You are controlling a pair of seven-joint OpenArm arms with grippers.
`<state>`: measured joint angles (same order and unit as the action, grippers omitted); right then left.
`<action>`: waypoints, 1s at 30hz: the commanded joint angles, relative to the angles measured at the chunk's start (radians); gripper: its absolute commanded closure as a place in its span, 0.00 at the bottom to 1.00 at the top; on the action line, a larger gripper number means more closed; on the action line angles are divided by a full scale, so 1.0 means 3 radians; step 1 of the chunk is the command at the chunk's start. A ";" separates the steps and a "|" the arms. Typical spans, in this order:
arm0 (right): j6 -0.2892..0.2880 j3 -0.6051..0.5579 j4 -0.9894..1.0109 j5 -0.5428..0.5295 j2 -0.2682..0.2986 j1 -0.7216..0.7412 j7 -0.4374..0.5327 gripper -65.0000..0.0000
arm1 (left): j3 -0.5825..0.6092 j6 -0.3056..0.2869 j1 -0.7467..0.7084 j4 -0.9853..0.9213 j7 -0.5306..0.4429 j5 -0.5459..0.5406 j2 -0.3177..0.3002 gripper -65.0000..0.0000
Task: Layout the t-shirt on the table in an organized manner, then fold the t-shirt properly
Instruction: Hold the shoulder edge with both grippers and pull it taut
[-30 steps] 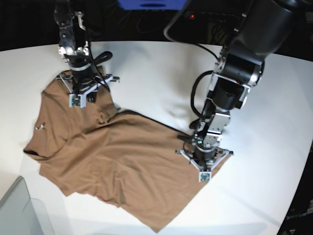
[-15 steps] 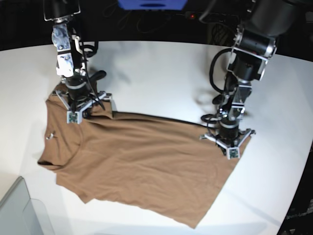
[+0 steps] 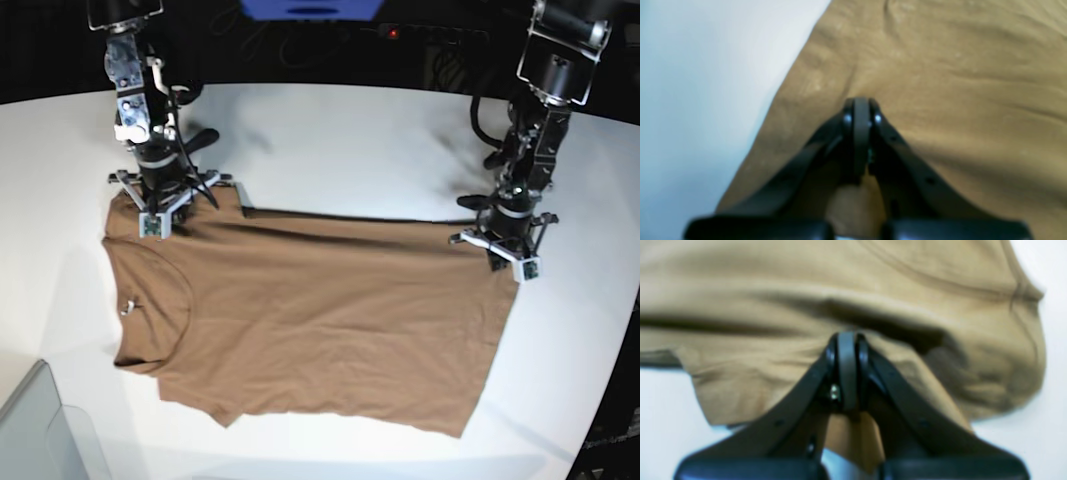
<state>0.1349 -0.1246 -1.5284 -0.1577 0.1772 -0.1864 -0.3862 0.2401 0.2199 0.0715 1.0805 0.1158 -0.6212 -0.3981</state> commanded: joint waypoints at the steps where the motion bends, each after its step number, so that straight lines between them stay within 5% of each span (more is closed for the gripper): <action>1: 0.0024 0.0009 -0.0115 0.0002 0.0021 -0.0036 0.0032 1.00 | 0.0020 0.0088 -0.0139 -0.0019 0.0522 -0.0151 -0.0051 1.00; 11: 0.0024 0.0039 -0.1189 0.0002 0.0026 -0.0496 0.0032 1.00 | -0.0005 0.0088 -0.0307 0.0917 0.0522 -0.0417 -0.0409 1.00; 17: 0.0024 0.0014 -0.1281 0.0002 0.0123 -0.0665 0.0001 1.00 | -0.0721 0.0067 -0.0676 0.1510 0.0895 -0.0392 -0.0374 0.99; 19: -0.0058 0.0014 -0.1296 -0.0004 0.0174 -0.0747 0.0027 1.00 | -0.1033 0.0062 -0.0778 0.1653 0.1110 -0.0392 -0.0292 0.93; 24: -0.0764 0.0136 -0.1296 -0.0009 0.0154 -0.0865 0.0032 0.88 | -0.1678 0.0057 -0.1049 0.1909 0.1489 -0.0382 -0.0128 0.58; 28: -0.0795 0.0167 -0.1296 -0.0009 0.0041 -0.0916 0.0032 0.74 | -0.1693 0.0037 -0.1141 0.1894 0.1483 -0.0325 -0.0123 0.50; 30: -0.0795 0.0172 -0.1296 -0.0009 0.0026 -0.0916 0.0011 0.68 | -0.1693 -0.0137 -0.1141 0.1894 0.1483 -0.0167 -0.0087 0.50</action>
<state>-0.1009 -0.0776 -1.8984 -0.1577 0.1787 -0.4637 -0.4076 -0.2611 0.1768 -0.2737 1.6337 0.5743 -0.6624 -0.4118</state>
